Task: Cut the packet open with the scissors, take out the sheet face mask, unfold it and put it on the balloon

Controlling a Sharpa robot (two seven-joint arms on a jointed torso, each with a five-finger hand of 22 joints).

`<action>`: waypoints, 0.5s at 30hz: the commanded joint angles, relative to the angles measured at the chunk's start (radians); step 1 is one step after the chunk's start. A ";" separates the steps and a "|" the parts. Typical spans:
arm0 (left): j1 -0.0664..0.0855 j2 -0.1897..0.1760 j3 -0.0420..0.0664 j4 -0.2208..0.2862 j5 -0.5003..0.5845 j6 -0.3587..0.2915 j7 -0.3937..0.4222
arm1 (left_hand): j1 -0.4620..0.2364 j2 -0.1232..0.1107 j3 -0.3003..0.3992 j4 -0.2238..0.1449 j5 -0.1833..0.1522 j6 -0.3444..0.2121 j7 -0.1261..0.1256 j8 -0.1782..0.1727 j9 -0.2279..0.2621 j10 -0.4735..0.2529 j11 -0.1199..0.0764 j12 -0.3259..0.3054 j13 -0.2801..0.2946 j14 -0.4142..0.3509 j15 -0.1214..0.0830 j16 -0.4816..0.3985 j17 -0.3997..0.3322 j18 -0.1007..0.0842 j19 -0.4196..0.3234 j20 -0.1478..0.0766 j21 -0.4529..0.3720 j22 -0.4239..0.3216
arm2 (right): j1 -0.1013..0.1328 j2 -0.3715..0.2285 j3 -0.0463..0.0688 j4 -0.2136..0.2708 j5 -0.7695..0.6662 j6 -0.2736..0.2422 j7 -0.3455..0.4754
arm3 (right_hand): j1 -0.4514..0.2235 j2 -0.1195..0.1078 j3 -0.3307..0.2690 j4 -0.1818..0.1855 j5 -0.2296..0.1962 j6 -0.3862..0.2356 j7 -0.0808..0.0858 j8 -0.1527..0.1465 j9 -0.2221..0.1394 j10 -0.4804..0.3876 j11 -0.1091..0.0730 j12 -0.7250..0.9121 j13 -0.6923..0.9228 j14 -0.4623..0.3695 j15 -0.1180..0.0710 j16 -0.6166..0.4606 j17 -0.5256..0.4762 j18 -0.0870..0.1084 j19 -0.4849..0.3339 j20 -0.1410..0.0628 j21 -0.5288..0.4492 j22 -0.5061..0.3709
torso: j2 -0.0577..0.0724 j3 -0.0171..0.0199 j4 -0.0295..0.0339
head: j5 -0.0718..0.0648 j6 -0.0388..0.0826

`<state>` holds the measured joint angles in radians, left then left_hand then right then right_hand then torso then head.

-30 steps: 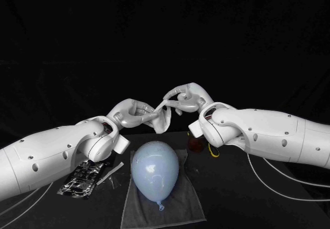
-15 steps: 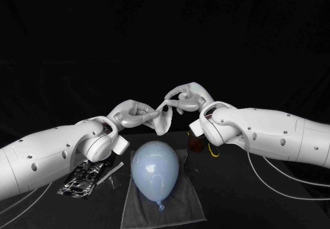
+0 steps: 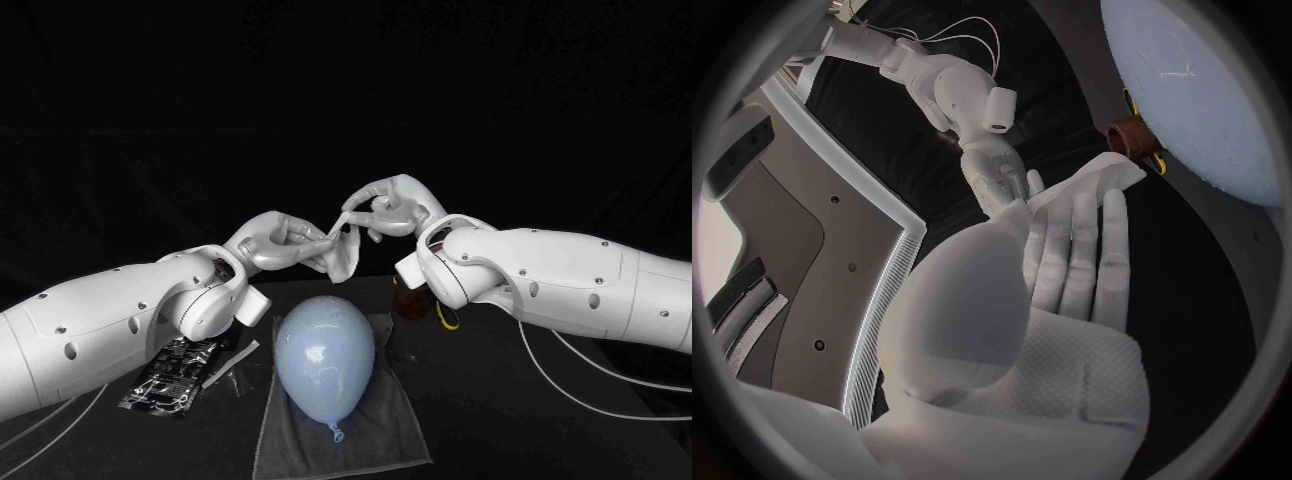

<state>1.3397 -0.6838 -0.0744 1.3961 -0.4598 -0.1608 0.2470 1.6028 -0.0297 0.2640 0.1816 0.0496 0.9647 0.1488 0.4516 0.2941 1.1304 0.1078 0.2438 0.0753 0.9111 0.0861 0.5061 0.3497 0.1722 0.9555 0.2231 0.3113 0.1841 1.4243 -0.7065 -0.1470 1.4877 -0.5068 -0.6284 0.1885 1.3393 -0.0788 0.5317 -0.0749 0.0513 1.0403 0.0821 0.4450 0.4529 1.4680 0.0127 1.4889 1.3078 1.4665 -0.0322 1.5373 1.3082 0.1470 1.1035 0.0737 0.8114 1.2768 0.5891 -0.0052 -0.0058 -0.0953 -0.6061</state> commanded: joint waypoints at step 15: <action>0.001 0.000 0.001 -0.002 0.023 0.046 0.005 | -0.078 0.035 0.105 0.067 -0.001 -0.024 -0.002 0.011 0.015 0.015 0.002 -0.016 -0.004 0.013 0.004 -0.010 -0.011 0.004 -0.028 0.000 0.028 0.025 | 0.000 0.001 0.001 -0.007 -0.028 0.037 -0.035 | -0.010 -0.002 0.007 -0.003 -0.003 0.002 0.003 0.005 0.001 0.043 0.000 0.004 0.154 0.035 -0.007 0.005 0.124 0.011 0.002 -0.001 -0.004 -0.002 | 0.000 -0.0001 -0.0003 | 0.000 -0.003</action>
<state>1.3399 -0.6846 -0.0740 1.3929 -0.4543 -0.1405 0.2443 1.5351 0.0013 0.3714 0.2433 0.0455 0.9461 0.1453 0.4641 0.3117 1.1408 0.1103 0.2322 0.0721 0.9167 0.0918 0.4993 0.3370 0.1716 0.9338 0.2203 0.3351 0.2082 1.4240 -0.7074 -0.1471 1.4826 -0.5131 -0.6216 0.1754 1.3393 -0.0789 0.5329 -0.0758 0.0513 1.0401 0.0819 0.4448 0.4529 1.4681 0.0127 1.4888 1.3080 1.4663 -0.0321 1.5403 1.3079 0.1463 1.1035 0.0738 0.8111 1.2755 0.5888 -0.0048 -0.0065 -0.0945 -0.6087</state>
